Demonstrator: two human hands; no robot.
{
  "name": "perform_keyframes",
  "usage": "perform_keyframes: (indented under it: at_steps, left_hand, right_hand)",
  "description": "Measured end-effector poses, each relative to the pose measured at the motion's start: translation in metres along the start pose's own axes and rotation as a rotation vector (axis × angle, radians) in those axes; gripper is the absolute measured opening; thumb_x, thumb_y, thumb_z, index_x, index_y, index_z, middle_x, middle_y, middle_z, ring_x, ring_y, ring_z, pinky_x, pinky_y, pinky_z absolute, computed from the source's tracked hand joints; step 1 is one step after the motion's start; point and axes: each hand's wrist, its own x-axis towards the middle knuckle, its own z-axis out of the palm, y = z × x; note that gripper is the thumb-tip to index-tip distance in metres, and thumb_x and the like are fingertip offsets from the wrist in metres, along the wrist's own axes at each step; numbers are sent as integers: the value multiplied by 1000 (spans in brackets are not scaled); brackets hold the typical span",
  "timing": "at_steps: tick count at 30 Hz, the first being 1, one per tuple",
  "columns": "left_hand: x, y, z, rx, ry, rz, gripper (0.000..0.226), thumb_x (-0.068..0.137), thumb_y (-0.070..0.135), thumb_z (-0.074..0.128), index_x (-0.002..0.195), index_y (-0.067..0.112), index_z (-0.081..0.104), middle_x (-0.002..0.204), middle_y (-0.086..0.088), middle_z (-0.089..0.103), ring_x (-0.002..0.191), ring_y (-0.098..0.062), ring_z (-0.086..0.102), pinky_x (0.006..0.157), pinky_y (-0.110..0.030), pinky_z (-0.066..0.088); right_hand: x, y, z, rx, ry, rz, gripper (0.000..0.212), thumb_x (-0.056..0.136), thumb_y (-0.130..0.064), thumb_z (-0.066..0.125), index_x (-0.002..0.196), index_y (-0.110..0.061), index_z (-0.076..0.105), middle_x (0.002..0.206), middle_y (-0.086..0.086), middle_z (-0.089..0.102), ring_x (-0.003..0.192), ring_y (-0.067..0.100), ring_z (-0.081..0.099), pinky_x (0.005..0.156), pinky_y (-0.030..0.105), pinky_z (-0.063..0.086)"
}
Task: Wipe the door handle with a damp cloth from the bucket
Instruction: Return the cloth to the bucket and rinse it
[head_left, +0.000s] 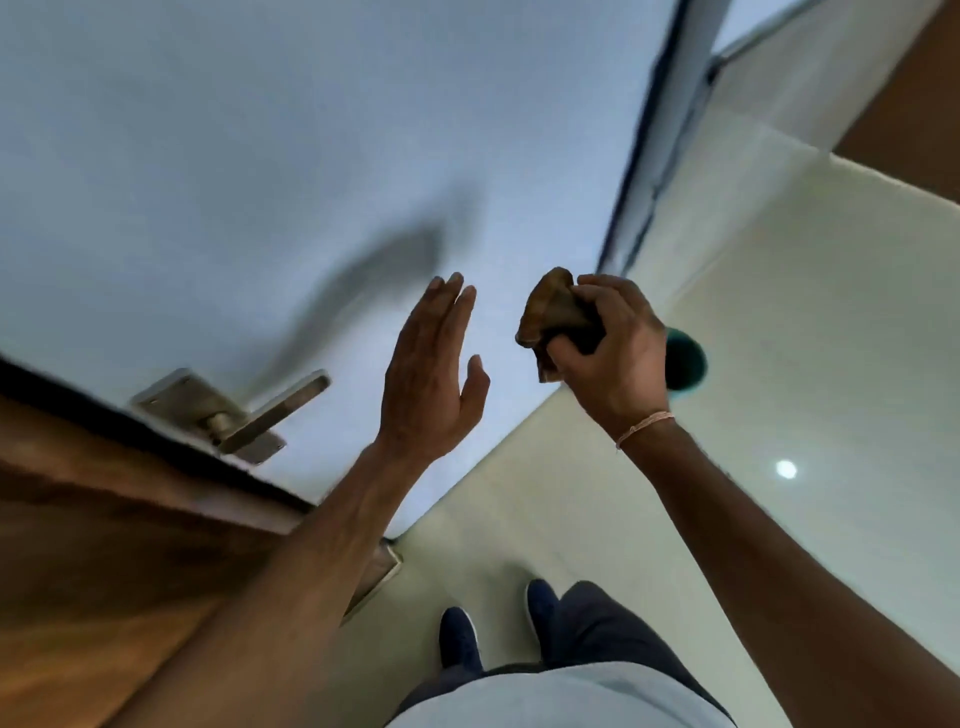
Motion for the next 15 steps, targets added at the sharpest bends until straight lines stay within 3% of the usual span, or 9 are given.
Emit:
perform_keyframes:
  at_steps: [6,10,15]
  left_hand:
    - [58,64,84,-146,-115,186,67,99,10,60,163,3,39,174,-12,36,166,-27,26,135,-41,31]
    - [97,110,152,-207,-189,259,66,100,10,61,163,2,39,173,-12,37,165,-26,27,133,-44,34]
    - [147,169,227,-270,-302,254,61,104,12,58,162,3,40,170,-12,43,162,-28,35,130,-45,40]
  right_hand:
    - [-1,88,-76,-93,205,71,43,74,-9,78,116,-4,74,125,8,72,114,27,67,100,35,53]
    - [14,149,-116,-148,223,107,45,73,-11,75,118,-9,75,123,3,73,115,31,59,96,27,46]
    - [46,222,-158,-100,188,201,45,78,-3,71,122,-13,74,117,0,74,112,28,56,91,27,47]
